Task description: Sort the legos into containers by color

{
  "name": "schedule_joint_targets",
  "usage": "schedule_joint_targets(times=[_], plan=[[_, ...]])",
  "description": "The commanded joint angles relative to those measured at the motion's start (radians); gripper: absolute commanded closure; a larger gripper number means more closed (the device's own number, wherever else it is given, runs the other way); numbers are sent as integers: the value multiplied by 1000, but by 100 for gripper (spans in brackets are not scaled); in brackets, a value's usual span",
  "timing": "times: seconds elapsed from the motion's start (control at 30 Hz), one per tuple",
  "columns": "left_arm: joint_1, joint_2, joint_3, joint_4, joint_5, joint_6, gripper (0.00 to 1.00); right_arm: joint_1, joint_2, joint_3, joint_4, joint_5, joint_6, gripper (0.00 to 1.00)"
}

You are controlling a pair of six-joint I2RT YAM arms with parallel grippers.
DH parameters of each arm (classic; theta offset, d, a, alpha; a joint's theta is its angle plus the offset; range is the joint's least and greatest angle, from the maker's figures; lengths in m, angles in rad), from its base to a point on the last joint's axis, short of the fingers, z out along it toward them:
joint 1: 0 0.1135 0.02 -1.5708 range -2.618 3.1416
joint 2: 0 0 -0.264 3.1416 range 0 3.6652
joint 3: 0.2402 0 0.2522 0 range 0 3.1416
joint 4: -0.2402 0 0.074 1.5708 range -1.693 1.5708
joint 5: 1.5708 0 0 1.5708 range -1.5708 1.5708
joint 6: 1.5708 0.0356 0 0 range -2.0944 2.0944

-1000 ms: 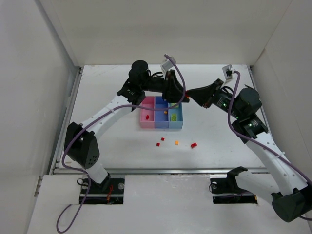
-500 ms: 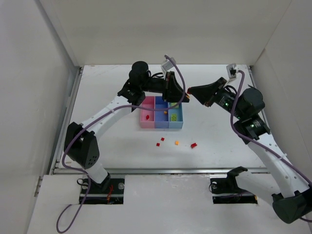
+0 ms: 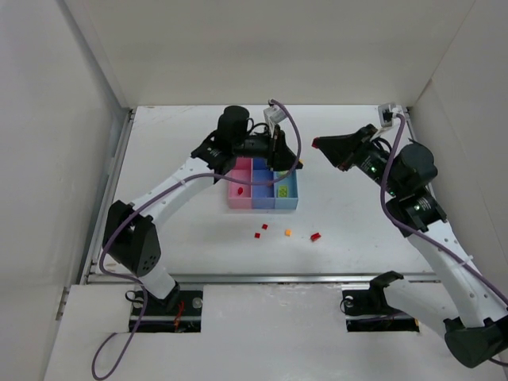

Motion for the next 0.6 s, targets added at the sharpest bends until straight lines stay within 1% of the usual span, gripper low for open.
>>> schedule_joint_targets(times=[0.0,0.03,0.1,0.13,0.2,0.33,0.43,0.47,0.57], plan=[[-4,-35,121,-440,-503,472,100,2,-55,51,-123,110,-69,100],[-4,-35,121,-456,-597,524,100,2,-65,51,-146,153,-69,100],[-4,-35,56,-446,-728,603,100,2,-99,39,-171,181,-80,100],[-4,-45,39,-434,-780,690,100,2,-108,22,-171,192,-80,100],[-24,-36,19,-434,-803,738,100,2,-121,8,-180,192,-80,100],[-36,34,41,-496,-804,747,100,2,-121,-1,-191,192,-80,100],[-36,82,20,-496,-869,761,100,2,-131,-1,-200,201,-80,100],[-36,82,-3,-465,-914,761,100,2,-131,-1,-209,201,-80,100],[-36,93,-41,-414,-925,786,100,2,-141,-1,-209,201,-89,100]])
